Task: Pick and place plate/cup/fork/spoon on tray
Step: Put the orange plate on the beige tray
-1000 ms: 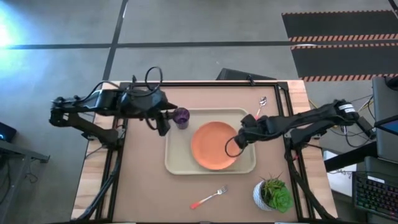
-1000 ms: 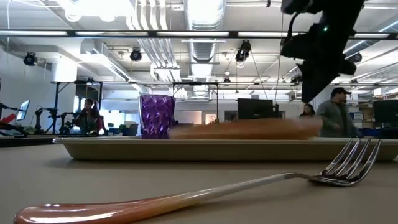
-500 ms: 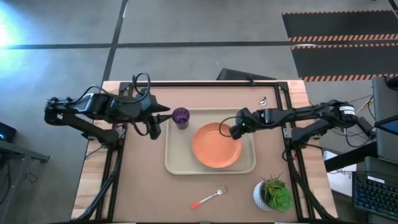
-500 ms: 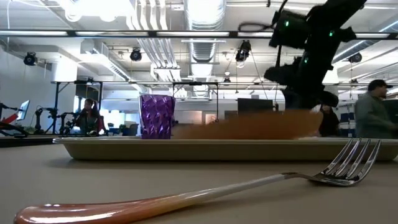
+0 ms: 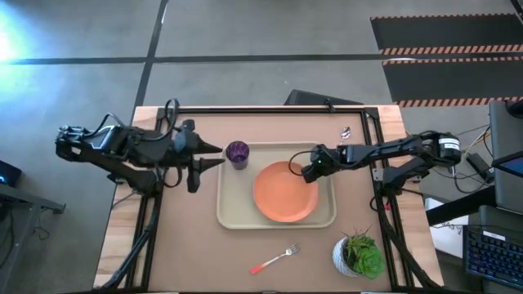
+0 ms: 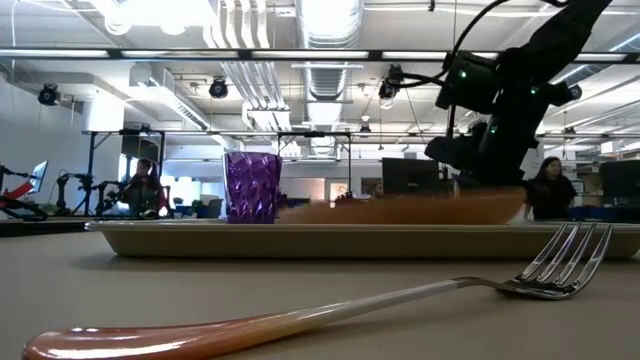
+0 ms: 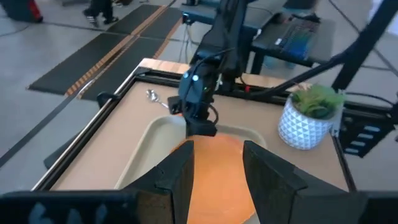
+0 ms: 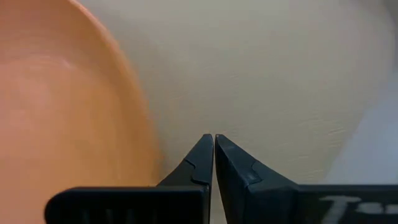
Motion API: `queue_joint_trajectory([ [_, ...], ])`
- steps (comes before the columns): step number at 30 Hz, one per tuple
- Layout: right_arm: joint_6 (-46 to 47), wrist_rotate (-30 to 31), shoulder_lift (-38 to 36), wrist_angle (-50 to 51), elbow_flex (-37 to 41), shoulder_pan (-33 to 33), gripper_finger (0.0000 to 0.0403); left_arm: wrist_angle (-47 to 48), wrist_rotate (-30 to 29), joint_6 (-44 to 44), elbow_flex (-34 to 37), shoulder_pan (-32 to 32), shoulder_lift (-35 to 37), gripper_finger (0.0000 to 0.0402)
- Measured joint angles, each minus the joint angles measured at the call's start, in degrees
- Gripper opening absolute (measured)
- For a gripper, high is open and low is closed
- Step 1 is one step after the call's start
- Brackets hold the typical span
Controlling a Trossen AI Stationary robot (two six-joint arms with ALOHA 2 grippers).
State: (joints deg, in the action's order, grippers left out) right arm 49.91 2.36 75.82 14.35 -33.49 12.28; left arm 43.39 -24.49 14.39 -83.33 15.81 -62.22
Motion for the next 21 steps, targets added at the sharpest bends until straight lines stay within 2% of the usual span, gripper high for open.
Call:
queue_joint_trajectory([
  [14, 2.7, -2.4, 5.8, -13.8, 1.1, -0.3, 0.0008, -2.2, 0.0, -0.3, 0.0, 3.9, 1.4, 0.012],
  [21, 2.6, -2.4, 5.4, -14.3, 1.0, -0.3, 0.0008, -2.2, 0.0, -1.5, 0.0, 3.9, 1.5, 0.012],
])
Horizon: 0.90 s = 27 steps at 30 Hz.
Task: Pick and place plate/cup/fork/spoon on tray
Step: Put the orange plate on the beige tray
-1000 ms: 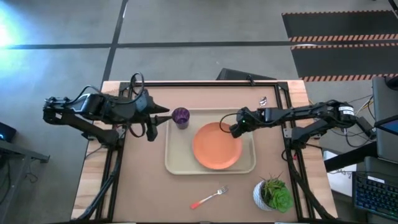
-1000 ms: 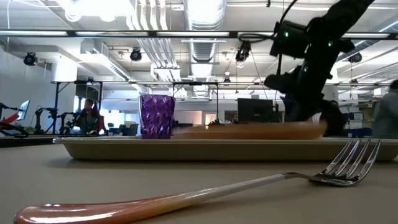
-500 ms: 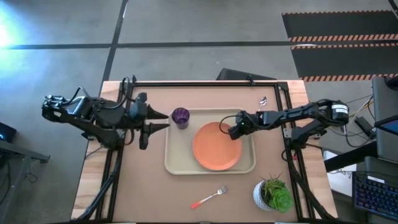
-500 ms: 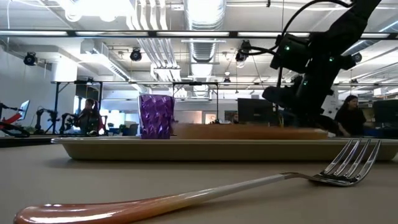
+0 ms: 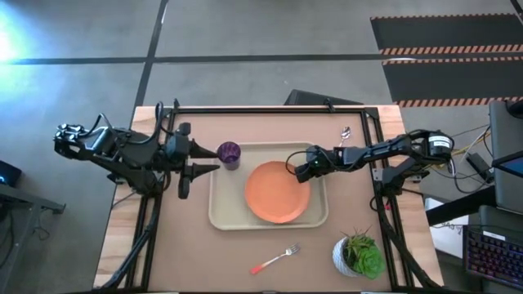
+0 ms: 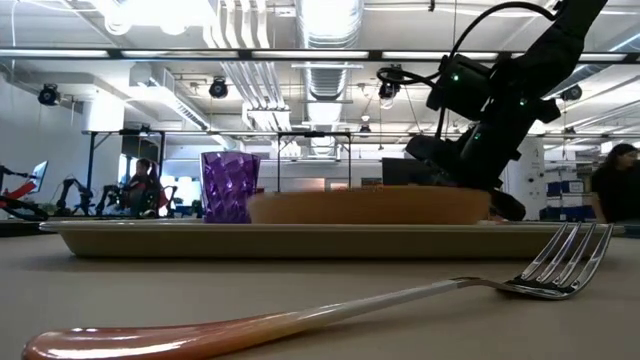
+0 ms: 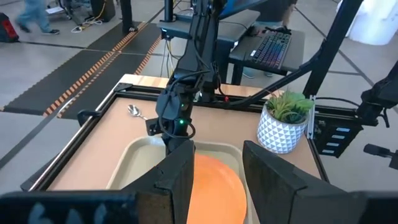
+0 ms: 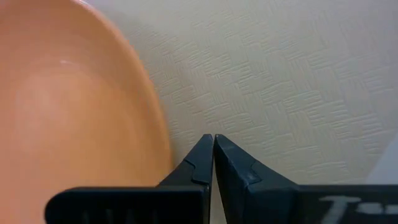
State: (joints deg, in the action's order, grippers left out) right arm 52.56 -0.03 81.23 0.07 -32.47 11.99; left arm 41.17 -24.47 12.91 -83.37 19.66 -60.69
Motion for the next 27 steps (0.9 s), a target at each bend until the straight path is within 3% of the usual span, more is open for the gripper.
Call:
queue_joint_trajectory([
  [9, 0.0, 1.0, -1.8, 4.9, -0.1, -0.8, 0.0008, 0.0, 0.0, 0.0, 0.0, 0.0, 0.0, 0.012],
  [17, -0.7, 9.6, -12.2, 26.1, -6.5, -2.6, 0.0008, -0.1, 0.0, 0.1, 0.0, 0.0, 0.0, 0.012],
  [23, 5.2, 21.7, -15.1, 33.1, -11.0, -5.8, 0.0008, -0.2, 0.0, 0.1, 0.1, 0.0, 0.0, 0.012],
  [27, 9.0, 23.6, -13.0, 34.0, -11.3, -8.0, 0.0008, -0.2, 0.0, 0.1, 0.2, 0.0, 0.0, 0.012],
])
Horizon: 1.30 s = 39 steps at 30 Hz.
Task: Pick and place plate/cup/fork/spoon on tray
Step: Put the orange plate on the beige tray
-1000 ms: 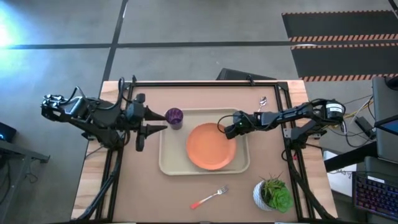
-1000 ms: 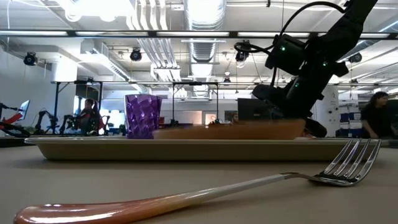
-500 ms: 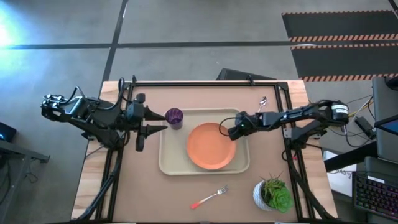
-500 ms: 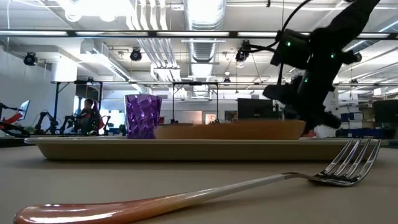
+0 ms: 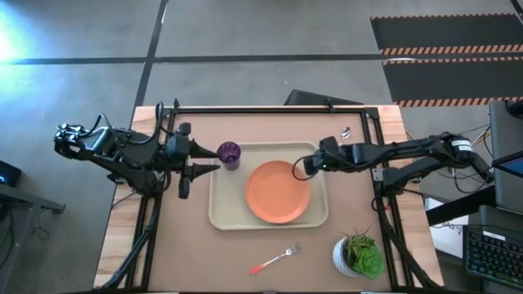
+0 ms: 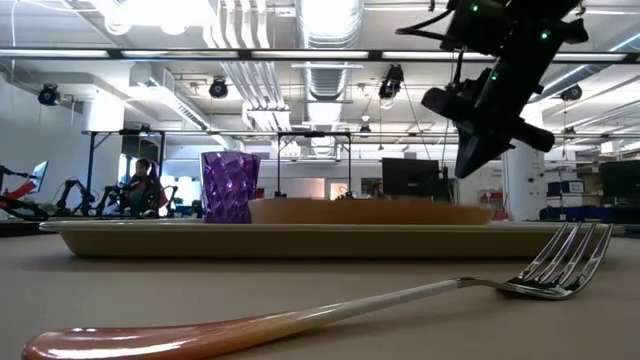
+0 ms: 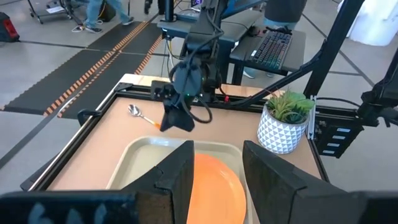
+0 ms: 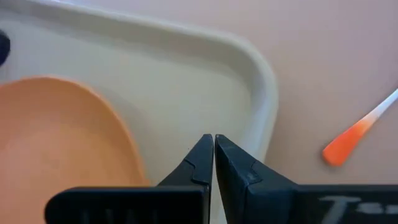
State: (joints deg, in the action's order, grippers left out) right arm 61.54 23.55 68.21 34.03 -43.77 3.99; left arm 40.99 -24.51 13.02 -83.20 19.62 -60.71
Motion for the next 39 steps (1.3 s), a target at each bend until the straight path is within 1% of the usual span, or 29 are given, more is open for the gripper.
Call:
queue_joint_trajectory([
  [9, 3.0, -6.4, 11.3, -0.6, 0.0, -2.5, 0.0008, 0.0, 0.0, 0.0, 0.1, 0.0, 0.0, 0.012],
  [14, 2.1, -10.8, 16.4, -6.3, 0.0, -2.7, 0.0008, 0.0, 0.0, 0.0, 0.1, 0.0, 0.0, 0.012],
  [18, 1.3, -11.4, 18.7, -10.2, -1.8, -2.6, 0.0008, 0.0, 0.0, 0.0, 0.3, 0.1, 0.0, 0.012],
  [32, -7.1, -11.1, 21.6, -10.2, -12.1, -2.6, 0.0008, -0.1, 0.0, 0.3, 3.3, 0.0, -0.1, 0.012],
  [35, -8.3, -9.5, 21.6, -7.8, -13.7, -2.6, 0.0008, -0.5, 0.0, 0.3, 3.2, 0.0, 0.0, 0.012],
  [39, -7.4, -8.4, 21.3, 0.8, -15.3, -2.5, 0.0008, -0.7, 0.0, 0.1, 2.7, 0.0, 0.3, 0.012],
])
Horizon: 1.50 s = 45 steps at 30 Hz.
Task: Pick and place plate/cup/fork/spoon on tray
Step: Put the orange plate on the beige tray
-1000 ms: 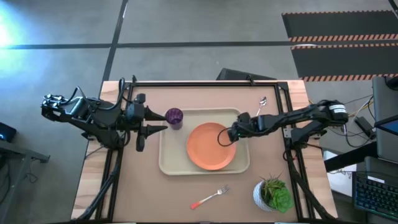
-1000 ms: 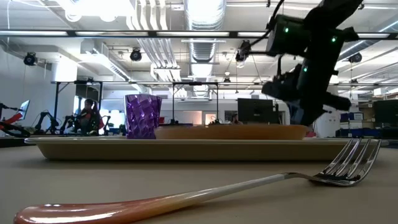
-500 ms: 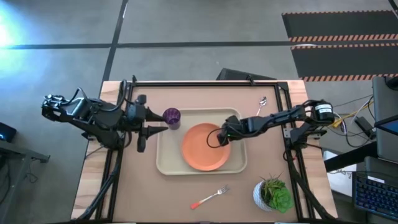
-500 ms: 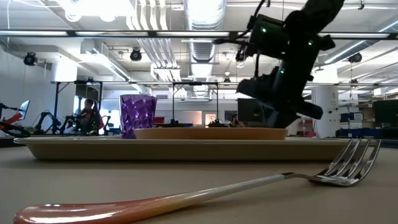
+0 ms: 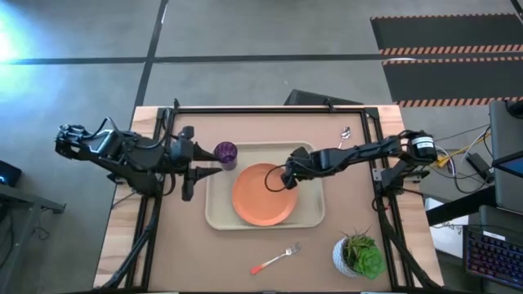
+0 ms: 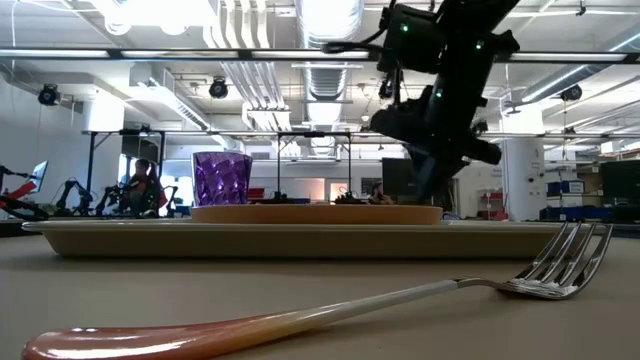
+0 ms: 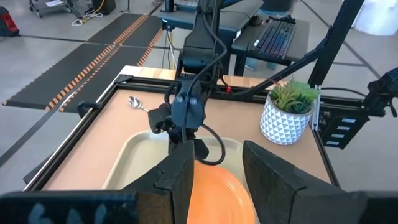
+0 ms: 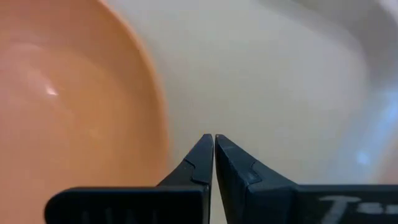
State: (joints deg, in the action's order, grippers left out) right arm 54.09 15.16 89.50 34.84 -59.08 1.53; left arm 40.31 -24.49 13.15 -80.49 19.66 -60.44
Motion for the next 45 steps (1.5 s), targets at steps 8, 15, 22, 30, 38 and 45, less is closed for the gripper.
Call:
queue_joint_trajectory([
  [8, 6.7, -0.6, 0.2, 3.2, 2.1, -1.1, 0.0008, -0.3, 0.0, 0.0, 0.2, 0.0, 0.2, 0.012],
  [15, 7.9, -0.2, 0.2, -0.6, 2.3, -2.2, 0.0008, -0.3, 0.1, 0.0, 0.2, 0.0, 0.2, 0.012],
  [22, 7.6, 0.9, 3.5, -4.8, 2.3, -2.2, 0.0008, -0.3, 0.1, -0.1, 0.2, 0.0, 0.2, 0.012],
  [30, 8.4, -2.1, 7.9, -7.8, 2.2, -2.7, 0.0008, -0.3, 0.2, -0.1, 0.3, 0.0, 0.2, 0.012],
  [38, 7.5, -2.7, 7.8, -10.1, -0.3, -3.2, 0.0008, -0.3, 0.2, -0.6, 0.3, 0.0, 0.2, 0.012],
  [45, 6.1, -1.8, 8.3, -10.2, -2.6, -3.1, 0.0008, -0.3, 0.2, -0.6, 0.3, 0.0, 0.2, 0.012],
])
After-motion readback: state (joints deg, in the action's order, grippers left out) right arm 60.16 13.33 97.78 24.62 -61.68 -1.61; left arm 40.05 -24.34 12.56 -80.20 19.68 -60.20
